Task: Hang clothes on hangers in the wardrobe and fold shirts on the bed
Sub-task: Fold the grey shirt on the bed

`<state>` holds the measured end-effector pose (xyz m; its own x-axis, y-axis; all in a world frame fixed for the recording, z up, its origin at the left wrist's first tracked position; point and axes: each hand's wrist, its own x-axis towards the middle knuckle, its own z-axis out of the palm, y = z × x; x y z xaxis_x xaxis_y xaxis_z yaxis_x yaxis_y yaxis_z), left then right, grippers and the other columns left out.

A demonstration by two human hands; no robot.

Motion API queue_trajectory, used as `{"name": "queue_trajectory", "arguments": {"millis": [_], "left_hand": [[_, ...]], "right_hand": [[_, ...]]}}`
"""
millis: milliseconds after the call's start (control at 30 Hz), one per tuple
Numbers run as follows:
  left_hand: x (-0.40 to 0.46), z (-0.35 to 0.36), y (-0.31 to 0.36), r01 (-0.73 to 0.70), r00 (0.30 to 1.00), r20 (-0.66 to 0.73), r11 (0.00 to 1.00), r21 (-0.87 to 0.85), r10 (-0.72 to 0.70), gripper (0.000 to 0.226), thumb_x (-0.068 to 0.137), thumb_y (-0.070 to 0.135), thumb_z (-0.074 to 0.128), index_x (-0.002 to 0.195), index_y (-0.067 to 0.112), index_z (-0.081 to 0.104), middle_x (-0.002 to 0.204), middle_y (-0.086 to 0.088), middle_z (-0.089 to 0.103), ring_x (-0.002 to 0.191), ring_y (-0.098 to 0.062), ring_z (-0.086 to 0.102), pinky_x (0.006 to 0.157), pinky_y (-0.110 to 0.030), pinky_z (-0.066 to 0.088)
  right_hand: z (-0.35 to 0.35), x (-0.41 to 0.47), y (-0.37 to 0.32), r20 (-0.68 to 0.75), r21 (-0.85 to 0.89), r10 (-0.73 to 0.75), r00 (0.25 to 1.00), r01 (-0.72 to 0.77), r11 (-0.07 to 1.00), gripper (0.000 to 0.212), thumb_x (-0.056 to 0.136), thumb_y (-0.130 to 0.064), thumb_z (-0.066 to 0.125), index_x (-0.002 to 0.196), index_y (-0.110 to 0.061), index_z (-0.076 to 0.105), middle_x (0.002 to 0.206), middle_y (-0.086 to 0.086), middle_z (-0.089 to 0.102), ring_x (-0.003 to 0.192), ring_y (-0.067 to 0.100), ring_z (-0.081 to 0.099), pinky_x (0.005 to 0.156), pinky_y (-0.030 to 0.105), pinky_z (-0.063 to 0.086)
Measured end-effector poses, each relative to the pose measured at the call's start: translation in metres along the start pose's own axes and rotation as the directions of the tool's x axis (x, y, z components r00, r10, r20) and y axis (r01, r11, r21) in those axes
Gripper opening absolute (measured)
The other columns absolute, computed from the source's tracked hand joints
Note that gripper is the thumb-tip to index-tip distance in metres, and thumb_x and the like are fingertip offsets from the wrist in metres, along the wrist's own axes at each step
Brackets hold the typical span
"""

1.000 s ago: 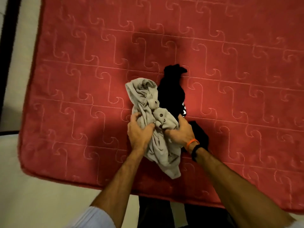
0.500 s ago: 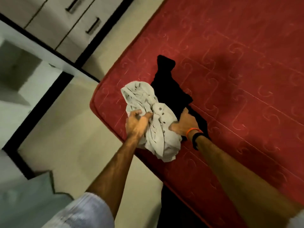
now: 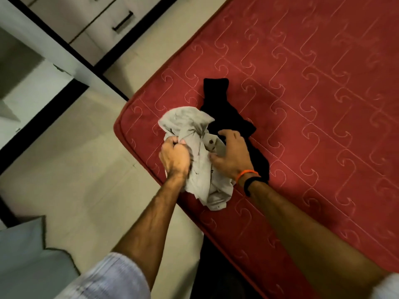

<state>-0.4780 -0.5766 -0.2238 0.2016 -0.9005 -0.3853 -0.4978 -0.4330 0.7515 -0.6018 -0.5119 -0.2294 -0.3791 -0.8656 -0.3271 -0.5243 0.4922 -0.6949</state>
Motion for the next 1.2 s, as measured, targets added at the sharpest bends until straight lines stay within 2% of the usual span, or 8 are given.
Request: {"name": "queue_trajectory", "arguments": {"millis": [233,367,433,667,767,833,1000,1200], "left_hand": [[-0.052,-0.019,0.019,-0.244,0.943,0.129,0.898,-0.365,0.308,0.016,0.086,0.007,0.045,0.077,0.008,0.058,0.077,-0.009,0.052,0.069,-0.019,0.044,0.062,-0.029,0.037],[-0.091,-0.026,0.044,-0.186,0.96,0.108,0.881,-0.435,0.256,0.017,0.09,0.006,0.055,0.076,0.013,0.06,0.073,0.001,0.054,0.067,-0.006,0.048,0.066,-0.024,0.041],[-0.114,-0.027,0.057,-0.144,0.955,0.177,0.891,-0.43,0.24,0.003,0.089,0.019,0.064,0.088,0.016,0.065,0.082,0.004,0.063,0.077,-0.011,0.057,0.073,-0.029,0.047],[-0.215,0.004,0.067,-0.307,0.821,0.46,0.941,-0.145,0.339,0.081,0.061,0.058,0.082,0.129,0.022,0.056,0.119,0.007,0.068,0.107,-0.008,0.066,0.094,-0.034,0.055],[-0.254,0.031,0.068,-0.359,0.756,0.568,0.932,-0.056,0.325,0.094,0.052,0.074,0.08,0.13,0.028,0.058,0.122,0.011,0.067,0.112,-0.006,0.063,0.1,-0.037,0.052],[-0.285,0.049,0.067,-0.392,0.675,0.663,0.919,-0.05,0.324,0.083,0.054,0.069,0.083,0.124,0.031,0.061,0.116,0.014,0.069,0.108,-0.003,0.064,0.098,-0.034,0.052],[-0.347,0.088,0.057,-0.581,0.633,0.649,0.813,0.036,0.423,0.04,0.073,0.036,0.084,0.104,0.027,0.062,0.098,0.012,0.067,0.092,-0.009,0.063,0.084,-0.03,0.053],[-0.391,0.115,0.073,-0.591,0.591,0.588,0.792,-0.15,0.552,0.007,0.088,0.022,0.063,0.093,0.024,0.067,0.084,0.007,0.069,0.082,-0.014,0.064,0.079,-0.039,0.054]], "right_hand": [[-0.035,-0.019,-0.01,0.197,0.278,0.016,0.98,-0.072,0.958,0.058,0.078,-0.018,0.073,0.132,-0.017,0.053,0.119,0.002,0.067,0.107,0.021,0.063,0.094,0.039,0.051],[-0.063,-0.054,0.0,0.259,0.442,-0.02,0.966,-0.1,0.891,0.015,0.081,-0.005,0.068,0.093,-0.013,0.07,0.084,-0.002,0.074,0.079,0.013,0.069,0.073,0.035,0.055],[-0.08,-0.078,0.01,0.255,0.585,-0.016,0.967,-0.141,0.798,0.024,0.088,0.006,0.06,0.083,-0.017,0.067,0.067,-0.013,0.07,0.064,0.002,0.065,0.06,0.022,0.05],[-0.152,-0.168,0.062,0.043,0.933,0.215,0.976,-0.116,0.341,0.024,0.091,-0.004,0.06,0.112,0.004,0.066,0.112,0.022,0.069,0.1,0.031,0.067,0.092,0.043,0.054],[-0.189,-0.204,0.088,-0.019,0.968,0.26,0.966,-0.047,0.245,0.031,0.094,-0.013,0.058,0.115,0.009,0.061,0.095,0.017,0.074,0.084,0.025,0.073,0.075,0.034,0.059],[-0.21,-0.226,0.108,-0.055,0.986,0.325,0.944,0.001,0.165,0.027,0.099,-0.013,0.052,0.115,0.008,0.059,0.084,0.011,0.074,0.072,0.017,0.072,0.065,0.028,0.059],[-0.247,-0.27,0.148,-0.186,0.976,0.515,0.837,0.217,0.001,0.016,0.097,-0.013,0.055,0.102,-0.005,0.067,0.101,0.017,0.066,0.091,0.029,0.064,0.096,0.047,0.05],[-0.26,-0.321,0.189,-0.069,0.997,0.667,0.742,0.064,0.032,0.01,0.091,-0.011,0.059,0.081,-0.008,0.062,0.059,0.002,0.06,0.05,0.011,0.059,0.051,0.025,0.053]]}}
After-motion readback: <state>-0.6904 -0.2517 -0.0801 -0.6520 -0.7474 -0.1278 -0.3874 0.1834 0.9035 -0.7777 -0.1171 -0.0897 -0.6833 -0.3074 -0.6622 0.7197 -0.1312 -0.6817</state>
